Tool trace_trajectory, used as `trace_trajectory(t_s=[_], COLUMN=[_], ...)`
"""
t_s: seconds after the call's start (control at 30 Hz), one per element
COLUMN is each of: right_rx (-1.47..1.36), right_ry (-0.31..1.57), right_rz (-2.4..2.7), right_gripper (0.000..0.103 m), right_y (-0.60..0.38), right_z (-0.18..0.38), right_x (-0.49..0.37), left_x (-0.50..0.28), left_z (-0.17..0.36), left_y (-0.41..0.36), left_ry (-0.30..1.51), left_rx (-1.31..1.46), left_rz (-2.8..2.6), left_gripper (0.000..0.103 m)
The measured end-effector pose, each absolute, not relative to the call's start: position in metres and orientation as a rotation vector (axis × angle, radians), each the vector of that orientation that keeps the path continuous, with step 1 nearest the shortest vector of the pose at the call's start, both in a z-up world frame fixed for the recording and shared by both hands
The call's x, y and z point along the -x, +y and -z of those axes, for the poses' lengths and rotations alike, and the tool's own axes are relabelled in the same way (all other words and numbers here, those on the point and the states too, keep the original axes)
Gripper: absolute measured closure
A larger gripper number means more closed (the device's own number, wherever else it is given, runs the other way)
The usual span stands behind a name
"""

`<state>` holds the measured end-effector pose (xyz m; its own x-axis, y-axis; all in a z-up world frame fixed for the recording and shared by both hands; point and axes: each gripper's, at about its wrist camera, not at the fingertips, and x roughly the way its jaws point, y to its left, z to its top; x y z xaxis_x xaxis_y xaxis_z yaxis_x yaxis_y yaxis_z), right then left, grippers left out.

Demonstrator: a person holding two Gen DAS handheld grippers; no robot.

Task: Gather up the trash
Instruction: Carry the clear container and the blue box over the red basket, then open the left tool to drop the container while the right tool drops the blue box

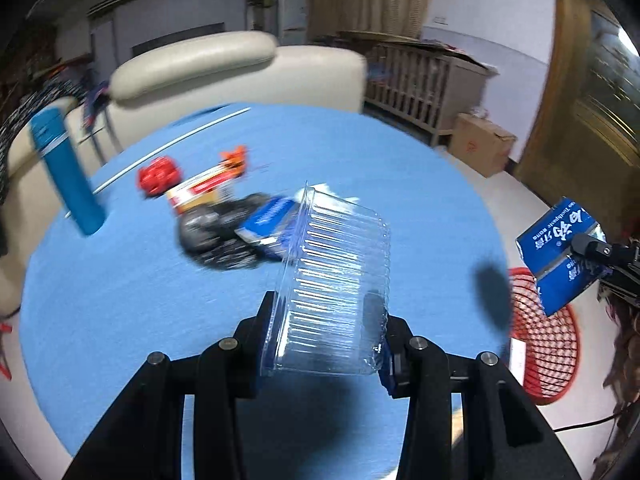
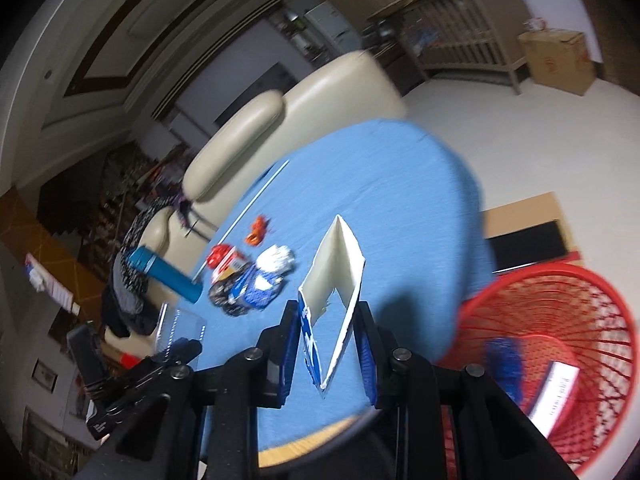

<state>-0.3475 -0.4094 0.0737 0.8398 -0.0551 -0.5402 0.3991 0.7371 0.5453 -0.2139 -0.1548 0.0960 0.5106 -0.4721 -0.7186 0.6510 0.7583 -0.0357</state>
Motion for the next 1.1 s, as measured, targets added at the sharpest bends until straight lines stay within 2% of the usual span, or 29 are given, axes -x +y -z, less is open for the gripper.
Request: trace_trajectory(t_s=[0.43,1.0,1.1], right_rx=[-0.741,-0.783,-0.787], right_ry=[0.521,0.657,0.691], right_rz=[0.466,0.564,0.581], right_gripper=[0.074,0.074,0.07], right_y=[-0.46,-0.488,-0.491], right_z=[-0.056,0.002,0.01], right_x=[0.446,0.463,0.461], left_x=[0.282,0.344,0.347], left_z=[-0.107,-0.071,-0.066], left_y=[-0.252,-0.348,-0.361], left_ry=[0.743,0.807,0.82], left_rx=[-0.357,-0.515,-0.533], left_rz=[0.927,1.096,1.105], left_gripper=[0.058,0.058,0.058])
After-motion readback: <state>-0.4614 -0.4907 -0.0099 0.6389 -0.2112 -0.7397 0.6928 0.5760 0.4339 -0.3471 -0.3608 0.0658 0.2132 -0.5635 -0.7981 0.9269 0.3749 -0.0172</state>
